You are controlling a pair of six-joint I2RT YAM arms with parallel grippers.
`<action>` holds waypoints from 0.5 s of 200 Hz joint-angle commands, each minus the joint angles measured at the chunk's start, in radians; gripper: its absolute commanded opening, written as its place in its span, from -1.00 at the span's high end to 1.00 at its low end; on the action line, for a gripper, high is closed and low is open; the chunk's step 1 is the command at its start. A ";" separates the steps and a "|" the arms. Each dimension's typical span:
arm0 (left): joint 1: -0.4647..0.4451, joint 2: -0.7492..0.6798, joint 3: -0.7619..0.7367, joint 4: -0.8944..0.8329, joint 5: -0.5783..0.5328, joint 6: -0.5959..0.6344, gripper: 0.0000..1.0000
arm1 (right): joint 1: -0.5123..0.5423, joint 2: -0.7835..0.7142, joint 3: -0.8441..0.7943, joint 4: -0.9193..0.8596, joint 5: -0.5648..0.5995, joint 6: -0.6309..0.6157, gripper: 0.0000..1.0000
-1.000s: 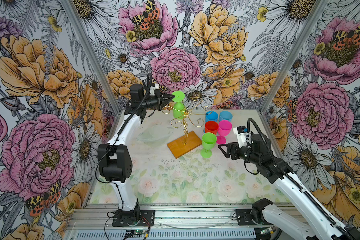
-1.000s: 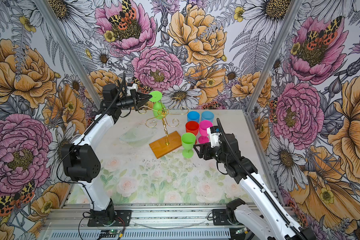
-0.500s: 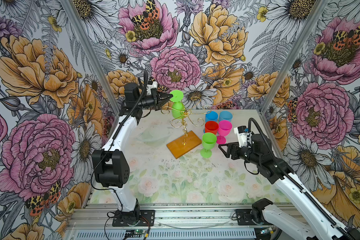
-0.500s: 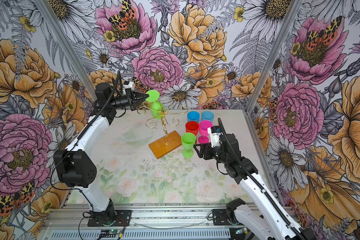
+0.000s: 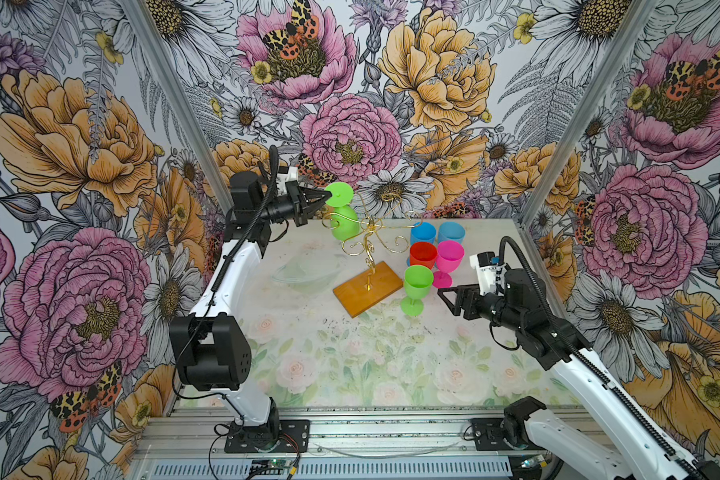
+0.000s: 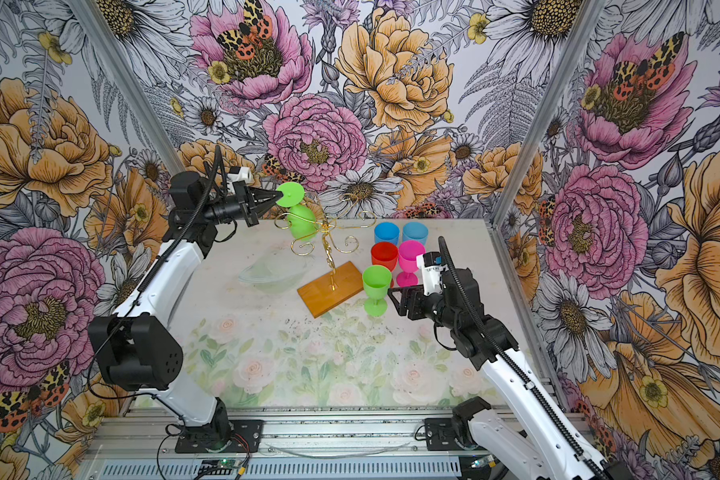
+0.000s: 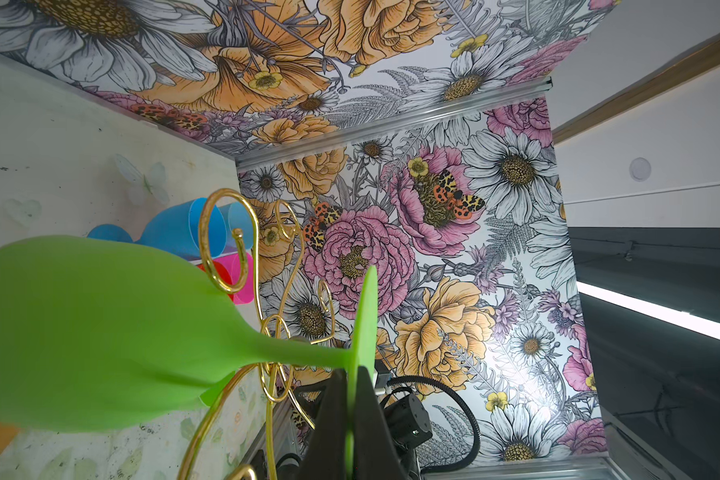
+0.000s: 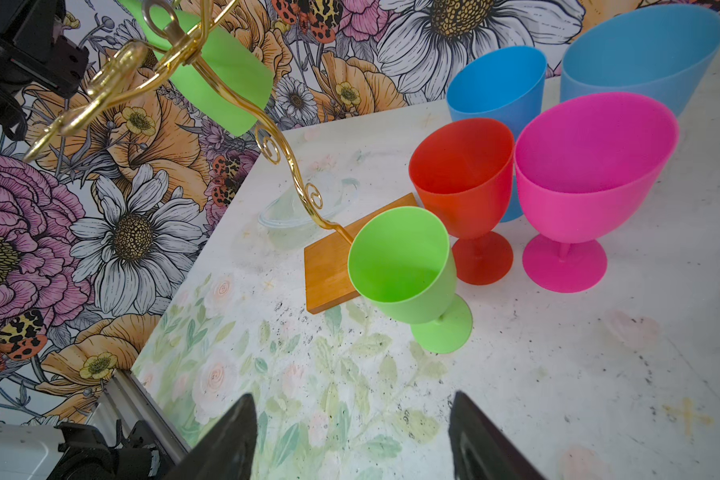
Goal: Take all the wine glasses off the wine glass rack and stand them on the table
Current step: 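Pull the green glass back toward the robot with the left gripper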
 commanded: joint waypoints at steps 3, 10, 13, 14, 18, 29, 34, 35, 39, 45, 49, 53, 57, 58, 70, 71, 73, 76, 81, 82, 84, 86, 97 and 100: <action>0.026 -0.041 -0.019 0.032 -0.016 0.032 1.00 | -0.006 -0.011 -0.005 0.021 -0.017 0.013 -0.48; 0.034 -0.047 -0.026 0.032 -0.026 0.032 1.00 | -0.004 -0.011 -0.006 0.020 -0.017 0.013 -0.47; 0.038 -0.050 -0.030 0.031 -0.030 0.032 1.00 | -0.004 -0.012 -0.006 0.020 -0.017 0.014 -0.48; 0.040 -0.051 -0.030 0.031 -0.030 0.032 1.00 | -0.004 -0.012 -0.006 0.021 -0.017 0.014 -0.47; 0.044 -0.054 -0.033 0.029 -0.034 0.034 1.00 | -0.005 -0.012 -0.005 0.021 -0.017 0.013 -0.48; 0.060 -0.063 -0.034 0.002 -0.044 0.056 1.00 | -0.005 -0.013 -0.005 0.020 -0.020 0.014 -0.47; 0.067 -0.070 -0.034 -0.014 -0.050 0.071 1.00 | -0.006 -0.013 -0.005 0.021 -0.020 0.015 -0.48; 0.067 -0.070 -0.034 -0.017 -0.051 0.073 1.00 | -0.006 -0.014 -0.006 0.021 -0.020 0.015 -0.48; 0.073 -0.074 -0.033 -0.031 -0.055 0.084 1.00 | -0.005 -0.015 -0.005 0.021 -0.021 0.015 -0.47; 0.080 -0.082 -0.031 -0.053 -0.062 0.102 1.00 | -0.005 -0.015 -0.005 0.021 -0.021 0.016 -0.47; 0.085 -0.084 -0.029 -0.071 -0.066 0.114 1.00 | -0.005 -0.015 -0.005 0.021 -0.021 0.015 -0.48; 0.088 -0.089 -0.027 -0.087 -0.071 0.129 1.00 | -0.006 -0.015 -0.005 0.020 -0.021 0.014 -0.48; 0.092 -0.093 -0.023 -0.106 -0.077 0.143 1.00 | -0.005 -0.016 -0.005 0.021 -0.022 0.015 -0.47; 0.093 -0.095 -0.023 -0.114 -0.078 0.149 1.00 | -0.005 -0.016 -0.004 0.021 -0.022 0.015 -0.48; 0.102 -0.109 -0.005 -0.209 -0.105 0.229 1.00 | -0.005 -0.013 -0.003 0.021 -0.024 0.016 -0.48; 0.102 -0.110 -0.001 -0.221 -0.109 0.237 1.00 | -0.005 -0.013 -0.004 0.021 -0.024 0.016 -0.48; 0.103 -0.113 0.005 -0.240 -0.117 0.260 1.00 | -0.004 -0.012 -0.003 0.020 -0.024 0.016 -0.48; 0.104 -0.117 0.015 -0.283 -0.130 0.290 1.00 | -0.006 -0.012 -0.002 0.020 -0.025 0.017 -0.48; 0.105 -0.124 0.036 -0.354 -0.159 0.353 1.00 | -0.005 -0.012 -0.002 0.021 -0.025 0.018 -0.47; 0.106 -0.125 0.040 -0.373 -0.165 0.363 1.00 | -0.005 -0.012 -0.002 0.020 -0.025 0.018 -0.48; 0.106 -0.127 0.047 -0.402 -0.179 0.393 1.00 | -0.005 -0.012 -0.002 0.021 -0.025 0.018 -0.47; 0.106 -0.130 0.056 -0.428 -0.192 0.420 1.00 | -0.005 -0.012 -0.002 0.021 -0.025 0.019 -0.47; 0.107 -0.152 0.087 -0.555 -0.270 0.526 1.00 | -0.006 -0.011 -0.002 0.021 -0.023 0.021 -0.47; 0.106 -0.159 0.087 -0.574 -0.288 0.544 1.00 | -0.005 -0.010 -0.002 0.020 -0.022 0.022 -0.47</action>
